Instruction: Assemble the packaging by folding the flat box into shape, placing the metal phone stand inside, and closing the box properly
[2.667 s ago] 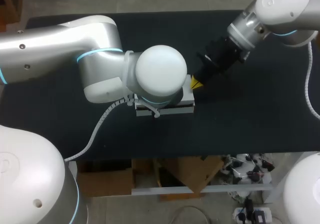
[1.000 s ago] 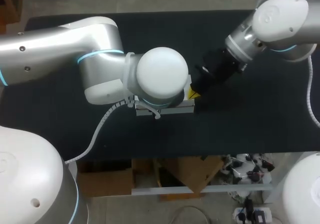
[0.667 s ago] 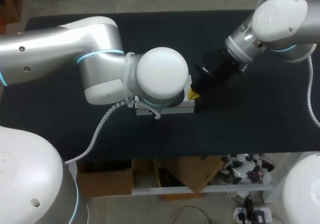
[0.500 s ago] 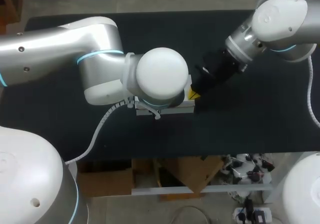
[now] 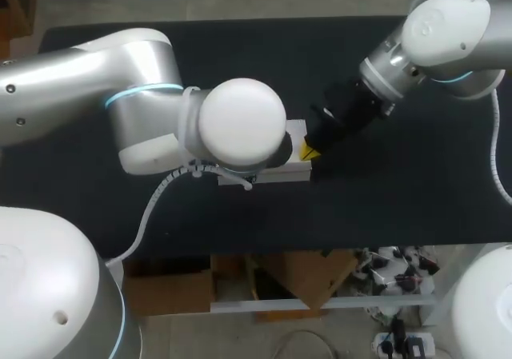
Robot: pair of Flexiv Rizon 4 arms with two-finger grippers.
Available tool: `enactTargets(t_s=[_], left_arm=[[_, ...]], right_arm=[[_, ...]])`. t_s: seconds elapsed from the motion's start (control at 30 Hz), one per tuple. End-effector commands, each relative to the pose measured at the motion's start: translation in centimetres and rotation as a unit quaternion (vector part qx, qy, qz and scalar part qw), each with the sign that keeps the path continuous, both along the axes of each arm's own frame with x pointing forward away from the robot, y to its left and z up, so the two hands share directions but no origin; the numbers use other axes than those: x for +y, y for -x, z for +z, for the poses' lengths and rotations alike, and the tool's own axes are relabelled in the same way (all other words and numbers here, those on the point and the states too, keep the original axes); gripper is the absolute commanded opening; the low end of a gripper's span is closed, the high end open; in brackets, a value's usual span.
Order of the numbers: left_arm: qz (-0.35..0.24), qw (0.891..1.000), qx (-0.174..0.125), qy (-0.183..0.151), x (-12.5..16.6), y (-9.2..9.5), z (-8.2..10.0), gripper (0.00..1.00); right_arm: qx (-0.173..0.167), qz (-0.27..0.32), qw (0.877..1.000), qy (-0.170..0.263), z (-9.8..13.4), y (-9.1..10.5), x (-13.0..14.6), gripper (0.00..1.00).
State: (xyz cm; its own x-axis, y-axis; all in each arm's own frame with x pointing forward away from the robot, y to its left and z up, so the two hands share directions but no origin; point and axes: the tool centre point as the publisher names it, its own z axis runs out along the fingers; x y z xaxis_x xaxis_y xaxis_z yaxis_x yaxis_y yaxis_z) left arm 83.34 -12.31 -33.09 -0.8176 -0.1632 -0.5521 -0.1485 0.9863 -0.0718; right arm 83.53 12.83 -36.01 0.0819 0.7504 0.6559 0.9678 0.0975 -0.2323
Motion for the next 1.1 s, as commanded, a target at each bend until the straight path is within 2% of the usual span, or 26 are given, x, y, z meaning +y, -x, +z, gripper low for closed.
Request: enactTargets(t_s=[0.03, 0.17, 0.43, 0.67, 1.1], left_arm=[[-0.011, 0.999, -0.003, 0.041, 1.8, 0.7, 1.3, 0.00], [0.011, 0.998, 0.012, 0.062, 2.2, 0.1, 1.1, 0.00], [0.023, 0.994, 0.057, 0.092, 2.7, -0.8, -1.0, 0.00], [0.024, 0.993, 0.066, 0.094, 2.6, -1.0, -1.9, 0.00], [0.030, 0.993, 0.074, 0.091, 3.0, -0.7, -2.4, 0.00]], right_arm=[[0.003, 0.002, 1.000, -0.002, -0.4, -0.2, 0.1, 0.00], [0.004, 0.002, 1.000, -0.002, -0.5, -0.2, 0.1, 0.00], [0.006, 0.001, 1.000, -0.002, -0.6, -0.3, 0.2, 0.00], [0.006, 0.000, 1.000, -0.001, -0.7, -0.3, 0.3, 0.00], [0.009, -0.001, 1.000, -0.001, -0.9, -0.3, 0.2, 0.00]])
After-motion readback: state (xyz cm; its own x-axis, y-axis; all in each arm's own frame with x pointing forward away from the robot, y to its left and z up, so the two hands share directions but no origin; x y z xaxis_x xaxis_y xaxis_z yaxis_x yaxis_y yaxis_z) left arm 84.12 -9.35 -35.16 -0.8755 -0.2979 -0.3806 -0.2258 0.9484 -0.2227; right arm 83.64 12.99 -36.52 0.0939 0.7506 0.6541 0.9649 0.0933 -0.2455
